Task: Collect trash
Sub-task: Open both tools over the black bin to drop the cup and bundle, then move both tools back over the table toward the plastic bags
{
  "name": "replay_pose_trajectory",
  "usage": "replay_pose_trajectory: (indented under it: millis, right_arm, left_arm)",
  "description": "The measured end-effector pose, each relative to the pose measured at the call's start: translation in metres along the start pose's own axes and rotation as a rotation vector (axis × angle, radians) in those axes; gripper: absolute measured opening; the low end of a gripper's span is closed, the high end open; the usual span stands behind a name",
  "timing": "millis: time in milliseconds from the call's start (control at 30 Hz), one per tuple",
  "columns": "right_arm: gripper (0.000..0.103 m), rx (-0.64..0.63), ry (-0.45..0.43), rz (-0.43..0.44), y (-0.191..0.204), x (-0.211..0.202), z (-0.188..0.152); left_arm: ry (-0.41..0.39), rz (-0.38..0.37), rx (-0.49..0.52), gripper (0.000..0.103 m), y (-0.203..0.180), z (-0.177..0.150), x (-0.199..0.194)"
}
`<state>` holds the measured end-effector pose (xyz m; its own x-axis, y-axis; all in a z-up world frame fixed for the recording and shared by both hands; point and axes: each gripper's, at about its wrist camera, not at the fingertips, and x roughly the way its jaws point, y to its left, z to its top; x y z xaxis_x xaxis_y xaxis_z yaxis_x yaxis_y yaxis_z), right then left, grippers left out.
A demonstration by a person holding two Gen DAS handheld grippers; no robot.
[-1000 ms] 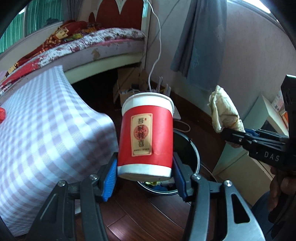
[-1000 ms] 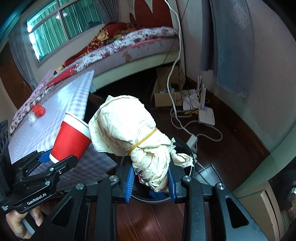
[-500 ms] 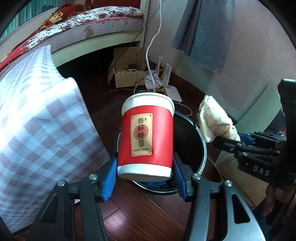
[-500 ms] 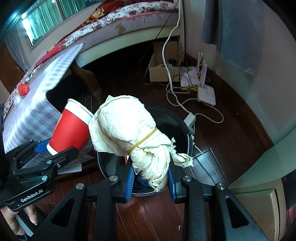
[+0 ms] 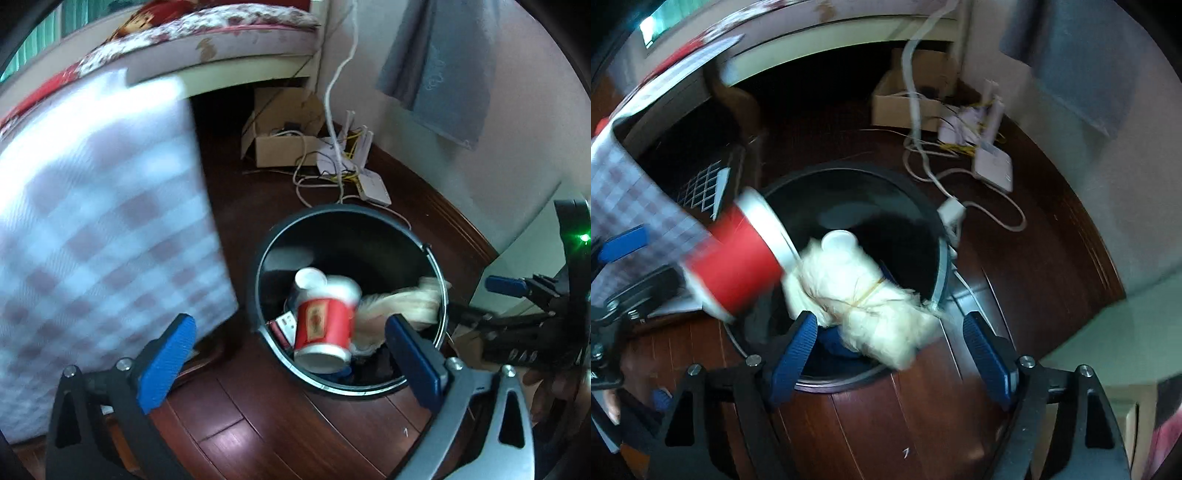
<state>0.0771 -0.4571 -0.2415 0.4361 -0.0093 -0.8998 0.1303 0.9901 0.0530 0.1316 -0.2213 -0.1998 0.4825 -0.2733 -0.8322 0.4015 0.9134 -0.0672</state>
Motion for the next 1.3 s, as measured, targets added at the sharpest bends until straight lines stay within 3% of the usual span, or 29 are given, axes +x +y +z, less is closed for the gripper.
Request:
replay_pose_trajectory:
  millis: [100, 667, 1300]
  right_arm:
    - [0.102, 0.020, 0.007, -0.045, -0.007, -0.002, -0.004]
    - [0.102, -0.032, -0.044, -0.065, 0.020, -0.027, -0.005]
    - [0.102, -0.072, -0.147, -0.048, 0.054, -0.083, 0.005]
  left_arm:
    - [0.027, 0.039, -0.009, 0.102, 0.005, -0.008, 0.002]
    - [0.003, 0.072, 0.012, 0.102, 0.005, -0.013, -0.018]
    - [-0.095, 0.089, -0.028, 0.102, 0.024, -0.001, -0.074]
